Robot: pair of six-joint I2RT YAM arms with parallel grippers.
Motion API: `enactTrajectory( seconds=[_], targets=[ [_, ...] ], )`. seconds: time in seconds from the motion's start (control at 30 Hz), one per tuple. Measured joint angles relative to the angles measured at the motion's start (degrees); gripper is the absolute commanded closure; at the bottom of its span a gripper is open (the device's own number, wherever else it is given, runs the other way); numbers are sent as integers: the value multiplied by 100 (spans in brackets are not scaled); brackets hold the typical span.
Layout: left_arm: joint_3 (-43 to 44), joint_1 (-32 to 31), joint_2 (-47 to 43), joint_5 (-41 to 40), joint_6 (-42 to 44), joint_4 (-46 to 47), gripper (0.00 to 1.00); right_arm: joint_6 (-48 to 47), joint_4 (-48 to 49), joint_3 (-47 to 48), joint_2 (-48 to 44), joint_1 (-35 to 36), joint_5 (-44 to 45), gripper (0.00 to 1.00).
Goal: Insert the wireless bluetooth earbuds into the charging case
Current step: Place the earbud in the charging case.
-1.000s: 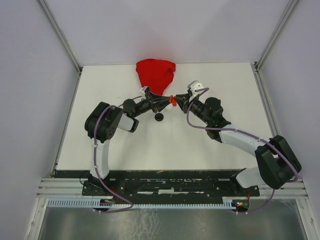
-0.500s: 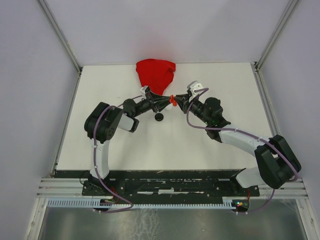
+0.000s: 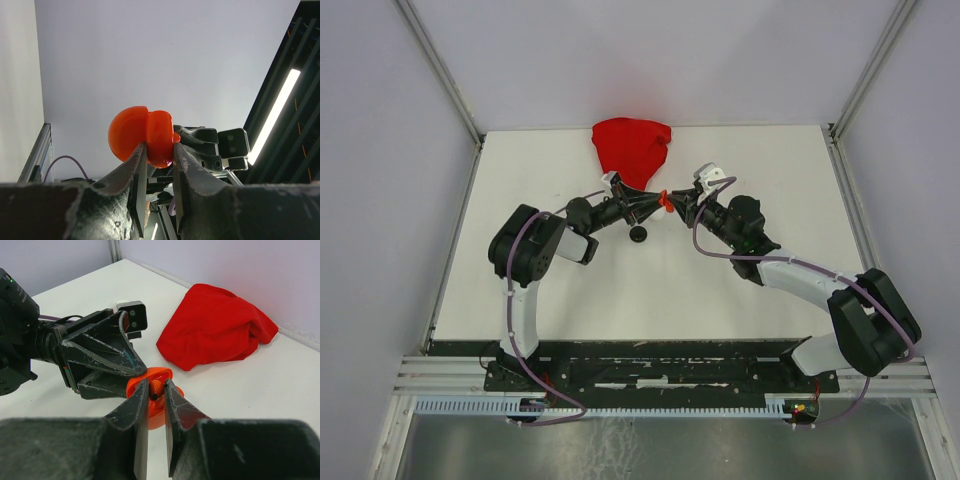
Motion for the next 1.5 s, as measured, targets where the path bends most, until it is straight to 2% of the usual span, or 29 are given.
enactTrajectory(
  seconds=[0.37, 0.8, 0.9, 0.97, 1.2, 1.37, 1.5],
  targets=[
    [0, 0, -24, -26, -31, -2, 97, -52, 107, -48, 0, 0, -2, 85],
    [33, -4, -22, -170, -105, -2, 97, -92, 105, -48, 9, 11, 83, 73],
    [76, -7, -22, -208, -107, 0, 97, -90, 101, -48, 17, 13, 81, 67],
    [118, -7, -22, -219, -107, 0, 97, -90, 92, -48, 26, 24, 92, 60],
    [122, -28, -22, -214, -107, 0, 97, -37, 120, -48, 26, 37, 127, 48],
    [125, -42, -22, -177, -92, 2, 97, 98, 199, -48, 0, 37, 293, 33],
    [120, -44, -22, -151, 129, -4, 97, 232, 155, -48, -328, 37, 507, 28]
  ],
)
